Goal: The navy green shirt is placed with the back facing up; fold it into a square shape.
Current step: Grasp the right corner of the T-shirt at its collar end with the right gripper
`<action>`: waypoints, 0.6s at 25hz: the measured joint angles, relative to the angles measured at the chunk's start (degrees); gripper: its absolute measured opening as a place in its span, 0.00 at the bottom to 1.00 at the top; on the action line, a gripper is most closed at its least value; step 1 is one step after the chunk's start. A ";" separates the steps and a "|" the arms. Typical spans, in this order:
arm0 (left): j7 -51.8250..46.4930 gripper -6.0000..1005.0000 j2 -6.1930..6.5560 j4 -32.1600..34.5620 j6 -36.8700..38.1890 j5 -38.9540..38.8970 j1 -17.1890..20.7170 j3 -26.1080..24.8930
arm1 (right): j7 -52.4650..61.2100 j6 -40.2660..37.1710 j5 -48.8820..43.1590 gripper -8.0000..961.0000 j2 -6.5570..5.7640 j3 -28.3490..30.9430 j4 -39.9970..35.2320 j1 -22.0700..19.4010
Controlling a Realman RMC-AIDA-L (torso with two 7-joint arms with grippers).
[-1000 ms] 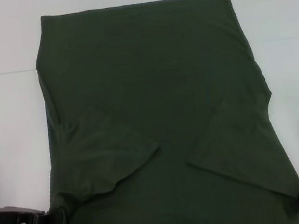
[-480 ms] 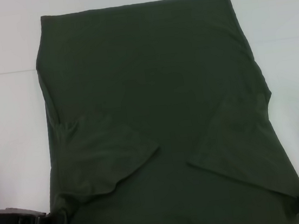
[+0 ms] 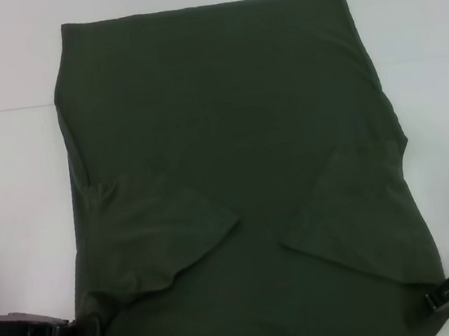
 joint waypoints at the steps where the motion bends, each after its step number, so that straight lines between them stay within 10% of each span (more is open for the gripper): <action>1: 0.00 0.01 0.01 0.00 0.00 -0.03 0.03 0.00 | 0.00 0.00 0.01 0.87 0.20 -0.03 0.03 0.21; 15: 0.61 0.01 0.10 -0.35 0.00 -0.21 0.12 0.00 | 1.51 2.81 -0.05 0.68 0.71 -1.15 0.51 1.18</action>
